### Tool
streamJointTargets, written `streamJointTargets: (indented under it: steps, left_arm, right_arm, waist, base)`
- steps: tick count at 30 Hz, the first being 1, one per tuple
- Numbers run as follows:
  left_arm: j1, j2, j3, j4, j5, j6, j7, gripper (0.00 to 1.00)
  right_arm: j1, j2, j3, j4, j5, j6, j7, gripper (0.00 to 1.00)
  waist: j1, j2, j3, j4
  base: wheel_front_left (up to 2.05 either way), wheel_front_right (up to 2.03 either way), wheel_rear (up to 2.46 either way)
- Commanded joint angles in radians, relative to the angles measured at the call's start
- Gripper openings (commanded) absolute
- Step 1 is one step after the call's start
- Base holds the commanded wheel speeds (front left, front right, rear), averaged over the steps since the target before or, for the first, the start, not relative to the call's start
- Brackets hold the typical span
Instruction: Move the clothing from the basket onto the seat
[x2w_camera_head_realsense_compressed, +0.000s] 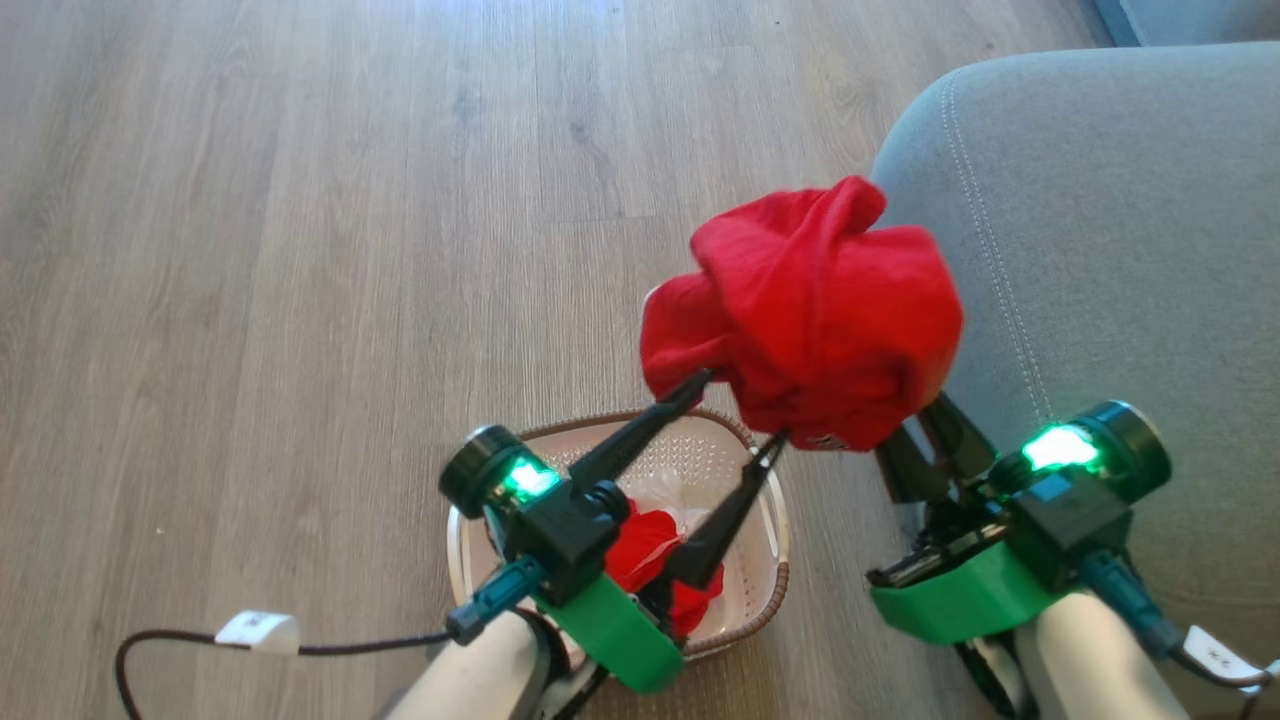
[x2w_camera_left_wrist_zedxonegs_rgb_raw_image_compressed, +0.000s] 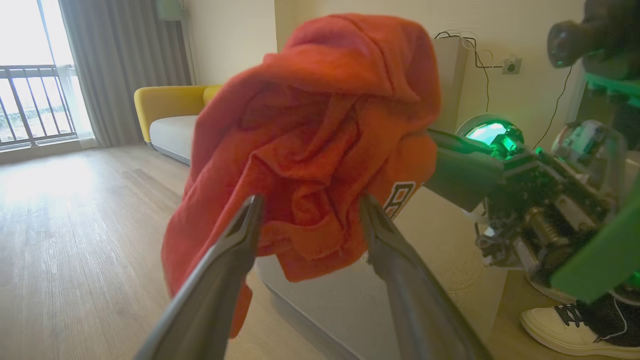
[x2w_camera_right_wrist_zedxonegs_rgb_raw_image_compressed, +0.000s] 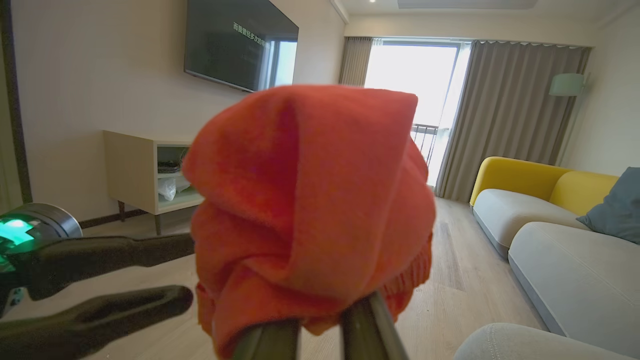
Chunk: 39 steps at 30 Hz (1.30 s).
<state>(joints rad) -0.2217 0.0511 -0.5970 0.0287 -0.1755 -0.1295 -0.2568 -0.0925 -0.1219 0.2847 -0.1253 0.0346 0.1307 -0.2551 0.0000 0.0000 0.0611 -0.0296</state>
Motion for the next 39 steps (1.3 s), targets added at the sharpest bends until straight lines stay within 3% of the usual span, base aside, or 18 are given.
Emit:
streamJointTargets:
  steps: [1, 26, 39]
  left_arm:
    - [-0.022, -0.001, 0.046, -0.026, 0.014, -0.001, -0.005, 1.00]
    - [0.057, 0.000, 0.113, 0.062, 0.136, 0.005, -0.005, 1.00]
    - [0.093, 0.003, 0.114, 0.123, 0.153, 0.004, -0.005, 1.00]
  right_arm:
    - [-0.029, 0.015, 0.002, -0.040, -0.006, 0.000, -0.007, 0.00]
    - [0.065, 0.071, -0.347, 0.064, 0.074, 0.000, -0.007, 0.00]
    - [0.083, 0.071, -0.404, 0.151, 0.129, 0.000, -0.007, 0.00]
  waist:
    - [0.0000, 0.0000, 0.002, -0.001]
    - [0.0000, 0.0000, 0.004, -0.008]
    - [0.0000, 0.0000, -0.006, -0.016]
  base:
    - [0.00, 0.00, 0.00]
    - [0.00, 0.00, 0.00]
    - [0.00, 0.00, 0.00]
